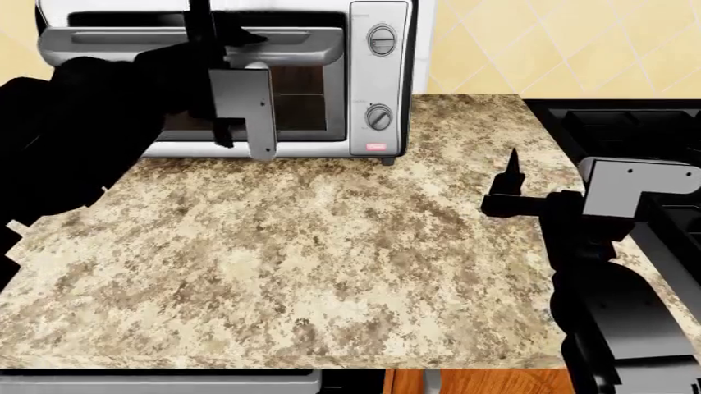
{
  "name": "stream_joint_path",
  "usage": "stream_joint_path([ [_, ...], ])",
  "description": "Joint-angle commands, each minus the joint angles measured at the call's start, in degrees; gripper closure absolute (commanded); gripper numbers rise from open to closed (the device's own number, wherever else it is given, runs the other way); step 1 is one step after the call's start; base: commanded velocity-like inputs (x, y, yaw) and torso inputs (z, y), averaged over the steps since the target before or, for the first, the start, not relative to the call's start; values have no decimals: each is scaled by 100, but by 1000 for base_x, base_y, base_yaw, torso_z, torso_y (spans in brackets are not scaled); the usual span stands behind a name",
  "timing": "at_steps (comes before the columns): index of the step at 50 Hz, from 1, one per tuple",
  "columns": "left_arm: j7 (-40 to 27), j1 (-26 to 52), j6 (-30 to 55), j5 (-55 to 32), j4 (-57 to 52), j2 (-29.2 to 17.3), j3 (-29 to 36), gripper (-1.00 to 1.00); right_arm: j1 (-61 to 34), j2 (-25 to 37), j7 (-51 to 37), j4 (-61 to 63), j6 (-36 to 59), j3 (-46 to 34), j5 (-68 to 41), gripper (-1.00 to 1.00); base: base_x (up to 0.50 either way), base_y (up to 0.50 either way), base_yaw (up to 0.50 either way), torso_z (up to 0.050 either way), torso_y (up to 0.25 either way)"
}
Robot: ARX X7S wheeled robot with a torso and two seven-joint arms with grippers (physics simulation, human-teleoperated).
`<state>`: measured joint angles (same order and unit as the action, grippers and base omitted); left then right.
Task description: Open the toaster oven door.
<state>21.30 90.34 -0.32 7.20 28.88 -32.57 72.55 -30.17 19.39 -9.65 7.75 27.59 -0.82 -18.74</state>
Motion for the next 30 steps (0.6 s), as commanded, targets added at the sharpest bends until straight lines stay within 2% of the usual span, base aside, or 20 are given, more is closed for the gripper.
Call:
stream_joint_path([
  [1,188,-179,547,-63,-879,-622,91,100,23,20,-22,69,11,15,-43,-100,0,0,4,0,0],
  [13,414,-341,1206,-200,-2128,-1235,31,100,20,30,-57,177,67,11,-88,-100,-1,1,4,0,0],
  [30,725,-500,2042,-321,-3395,-1797,48,100,-20,40,-78,242,95,18,-158,-100,-1,2,5,0,1],
])
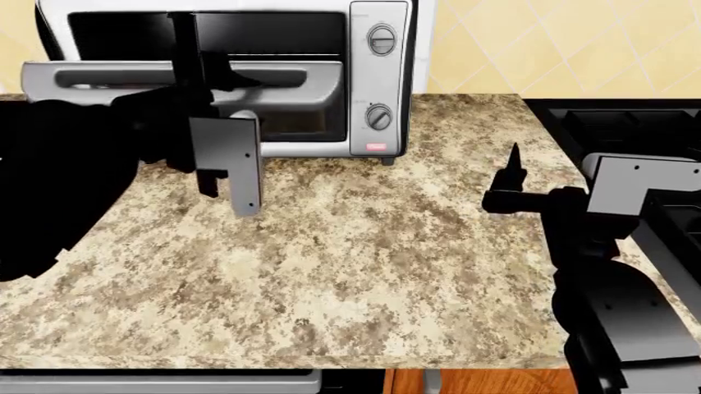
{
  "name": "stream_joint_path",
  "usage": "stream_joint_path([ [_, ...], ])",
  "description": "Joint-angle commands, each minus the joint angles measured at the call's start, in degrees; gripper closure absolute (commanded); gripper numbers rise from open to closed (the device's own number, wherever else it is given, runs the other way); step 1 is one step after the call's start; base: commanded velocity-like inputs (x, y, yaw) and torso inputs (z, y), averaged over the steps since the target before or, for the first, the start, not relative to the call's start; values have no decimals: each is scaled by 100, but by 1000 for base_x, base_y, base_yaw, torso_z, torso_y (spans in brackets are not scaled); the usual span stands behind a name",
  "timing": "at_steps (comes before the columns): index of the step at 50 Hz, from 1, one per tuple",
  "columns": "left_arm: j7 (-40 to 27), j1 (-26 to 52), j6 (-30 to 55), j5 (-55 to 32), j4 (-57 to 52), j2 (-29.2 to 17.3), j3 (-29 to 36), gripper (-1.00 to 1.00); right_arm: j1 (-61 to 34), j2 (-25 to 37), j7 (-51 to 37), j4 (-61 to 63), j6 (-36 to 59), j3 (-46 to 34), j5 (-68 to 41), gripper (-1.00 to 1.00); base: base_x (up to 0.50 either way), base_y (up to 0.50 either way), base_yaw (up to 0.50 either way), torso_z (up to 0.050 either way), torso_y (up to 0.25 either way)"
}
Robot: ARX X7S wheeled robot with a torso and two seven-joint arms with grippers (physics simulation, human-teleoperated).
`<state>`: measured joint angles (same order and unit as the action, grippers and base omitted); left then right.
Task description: Open the toaster oven door.
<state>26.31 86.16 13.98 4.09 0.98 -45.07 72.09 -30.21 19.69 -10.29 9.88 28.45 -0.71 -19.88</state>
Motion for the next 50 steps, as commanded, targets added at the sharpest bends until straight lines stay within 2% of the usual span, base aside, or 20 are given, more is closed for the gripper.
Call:
stream_joint_path([
  [1,247,-91,653,-4,-672,-581,106,100,-21,8,-13,29,7,6,-48,-100,0,3,5,0,10],
  [25,196,-503,1177,-19,-1808,-1156,211,100,88,39,-46,99,-59,76,-130,-100,0,3,5,0,0],
  [50,-44,-949,1273,-24,-2081,-1360,350,100,120,75,-90,122,-52,72,-170,-100,0,3,5,0,1],
])
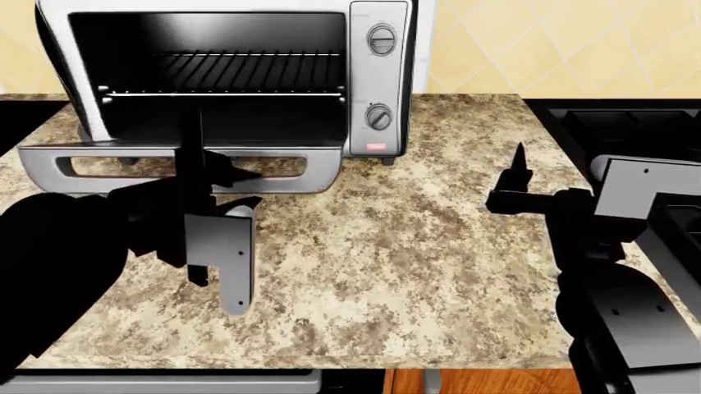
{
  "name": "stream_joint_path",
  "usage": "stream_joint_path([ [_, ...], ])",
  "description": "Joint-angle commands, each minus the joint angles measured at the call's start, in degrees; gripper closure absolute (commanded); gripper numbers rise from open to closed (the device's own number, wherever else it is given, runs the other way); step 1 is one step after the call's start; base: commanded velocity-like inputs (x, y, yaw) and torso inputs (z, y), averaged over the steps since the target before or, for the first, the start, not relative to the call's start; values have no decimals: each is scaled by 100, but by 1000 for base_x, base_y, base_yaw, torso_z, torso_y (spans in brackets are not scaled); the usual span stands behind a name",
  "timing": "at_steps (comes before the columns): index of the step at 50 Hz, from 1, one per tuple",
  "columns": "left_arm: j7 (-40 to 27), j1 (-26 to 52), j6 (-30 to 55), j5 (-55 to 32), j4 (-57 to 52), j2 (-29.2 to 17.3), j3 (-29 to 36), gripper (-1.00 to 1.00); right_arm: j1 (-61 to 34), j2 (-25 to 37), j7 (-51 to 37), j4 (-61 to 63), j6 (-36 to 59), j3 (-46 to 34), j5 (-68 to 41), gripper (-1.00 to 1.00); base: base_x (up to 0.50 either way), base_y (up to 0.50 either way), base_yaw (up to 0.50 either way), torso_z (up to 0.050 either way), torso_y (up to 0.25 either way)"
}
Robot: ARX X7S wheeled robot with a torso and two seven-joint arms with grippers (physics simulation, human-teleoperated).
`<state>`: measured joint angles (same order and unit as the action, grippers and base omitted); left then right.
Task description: Open the toaster oven door.
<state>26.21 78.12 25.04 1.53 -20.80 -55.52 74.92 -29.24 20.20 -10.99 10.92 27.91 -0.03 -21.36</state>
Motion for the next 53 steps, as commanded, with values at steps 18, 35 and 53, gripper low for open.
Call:
stream_joint_path([
  [18,-241,-514,115,236,126,-378,222,100,32,40,-37,-22,-35,-13,-30,-100,-3,3,6,0,2],
  [35,-695,-985,-527,341,1416,263,476,100,148,148,-111,31,-25,89,-37,-100,3,1,1,0,0],
  [53,-954,-1378,-793,347,1836,405,631,100,160,197,-166,85,24,112,-65,-100,11,-3,-8,0,0],
])
